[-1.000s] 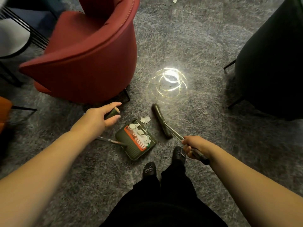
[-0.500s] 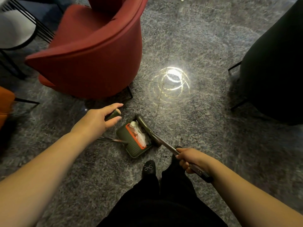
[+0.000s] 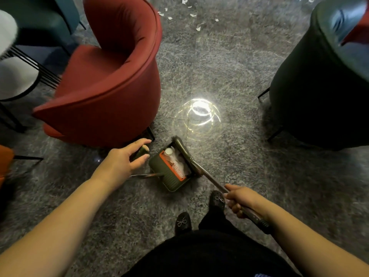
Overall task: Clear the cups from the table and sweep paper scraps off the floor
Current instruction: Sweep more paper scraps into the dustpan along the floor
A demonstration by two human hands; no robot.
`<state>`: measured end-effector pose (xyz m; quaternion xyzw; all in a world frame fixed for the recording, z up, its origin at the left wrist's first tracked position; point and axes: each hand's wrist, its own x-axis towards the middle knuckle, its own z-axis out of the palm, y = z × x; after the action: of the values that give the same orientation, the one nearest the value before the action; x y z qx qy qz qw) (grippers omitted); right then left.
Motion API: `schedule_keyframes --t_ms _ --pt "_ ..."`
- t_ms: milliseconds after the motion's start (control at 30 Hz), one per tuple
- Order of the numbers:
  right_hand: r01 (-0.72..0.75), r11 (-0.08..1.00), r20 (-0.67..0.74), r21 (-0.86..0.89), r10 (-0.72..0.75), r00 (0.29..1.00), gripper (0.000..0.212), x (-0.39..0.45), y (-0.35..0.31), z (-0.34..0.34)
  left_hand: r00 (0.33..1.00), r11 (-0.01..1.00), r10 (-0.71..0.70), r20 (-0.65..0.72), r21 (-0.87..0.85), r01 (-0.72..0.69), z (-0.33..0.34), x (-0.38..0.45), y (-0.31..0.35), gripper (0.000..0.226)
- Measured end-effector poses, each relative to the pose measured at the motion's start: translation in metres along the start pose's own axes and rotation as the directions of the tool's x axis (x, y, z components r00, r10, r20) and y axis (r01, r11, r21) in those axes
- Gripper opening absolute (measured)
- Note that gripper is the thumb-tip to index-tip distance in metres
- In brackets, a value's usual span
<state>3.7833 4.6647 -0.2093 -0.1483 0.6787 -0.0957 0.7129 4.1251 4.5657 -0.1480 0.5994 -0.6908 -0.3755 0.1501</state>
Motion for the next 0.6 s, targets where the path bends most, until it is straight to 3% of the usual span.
schedule_keyframes --t_ms 133,367,600 --pt "0.067 0.992 -0.030 0.103 -0.064 0.998 0.048 -0.013 -0.027 -0.023 0.997 0.999 0.047 -0.065 -0.023 -0.049 0.001 0.023 0.025 0.042" --pt "0.159 0.966 -0.145 0.206 -0.130 0.981 0.058 -0.010 -0.080 -0.077 0.987 0.997 0.075 -0.140 0.008 -0.075 0.018 0.094 0.071 0.045" --pt "0.189 0.940 -0.135 0.284 -0.156 0.979 0.056 0.019 -0.149 -0.150 0.980 0.998 0.058 -0.190 0.018 -0.056 0.043 0.200 0.130 0.047"
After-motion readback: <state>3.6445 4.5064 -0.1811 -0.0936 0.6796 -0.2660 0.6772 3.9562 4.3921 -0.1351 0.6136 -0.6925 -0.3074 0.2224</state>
